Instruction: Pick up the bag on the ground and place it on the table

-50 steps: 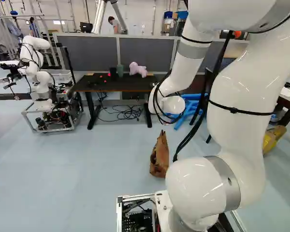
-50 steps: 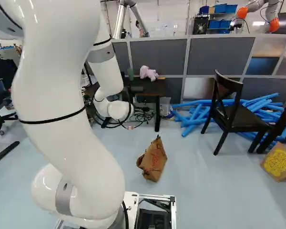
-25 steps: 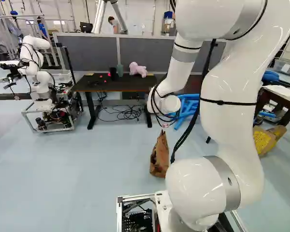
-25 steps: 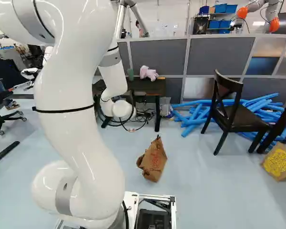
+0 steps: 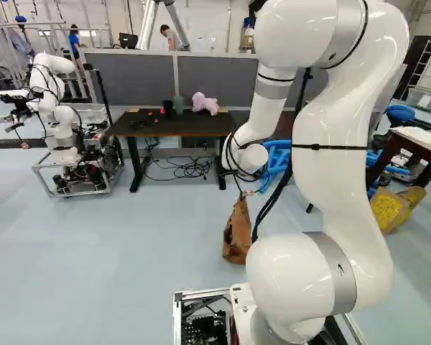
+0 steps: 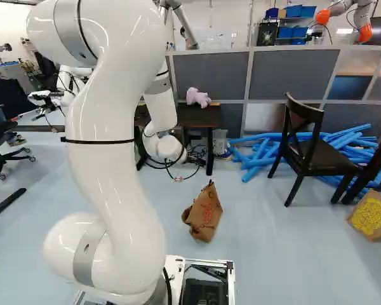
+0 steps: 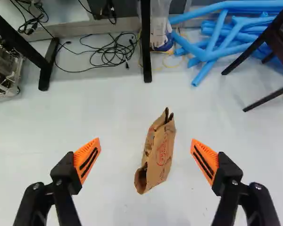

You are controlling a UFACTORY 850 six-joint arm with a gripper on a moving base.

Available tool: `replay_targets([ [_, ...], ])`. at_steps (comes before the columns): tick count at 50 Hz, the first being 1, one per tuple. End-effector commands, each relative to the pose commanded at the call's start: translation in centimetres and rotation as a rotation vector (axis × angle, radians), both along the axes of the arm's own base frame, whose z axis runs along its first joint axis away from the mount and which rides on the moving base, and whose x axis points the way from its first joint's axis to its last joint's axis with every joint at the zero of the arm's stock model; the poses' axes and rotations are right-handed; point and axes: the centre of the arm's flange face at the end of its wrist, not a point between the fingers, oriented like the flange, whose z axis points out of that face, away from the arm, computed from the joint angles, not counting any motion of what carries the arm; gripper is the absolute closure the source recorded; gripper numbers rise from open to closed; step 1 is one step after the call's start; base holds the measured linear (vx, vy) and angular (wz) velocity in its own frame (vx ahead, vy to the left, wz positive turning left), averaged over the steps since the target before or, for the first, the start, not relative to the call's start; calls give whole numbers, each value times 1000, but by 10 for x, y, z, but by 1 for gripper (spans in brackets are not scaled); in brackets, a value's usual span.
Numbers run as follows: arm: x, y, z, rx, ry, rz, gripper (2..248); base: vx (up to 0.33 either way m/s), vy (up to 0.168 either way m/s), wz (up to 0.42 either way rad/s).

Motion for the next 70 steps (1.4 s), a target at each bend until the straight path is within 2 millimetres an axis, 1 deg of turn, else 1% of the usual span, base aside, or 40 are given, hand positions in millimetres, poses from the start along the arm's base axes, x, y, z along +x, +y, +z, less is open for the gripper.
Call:
replay_targets([
  [17,5,-16,-26,18,94,-60,3,0,0,0],
  [31,15,-26,-47,34,164,-95,3,0,0,0],
  [70,48,-38,-110,82,335,-157,3,0,0,0],
])
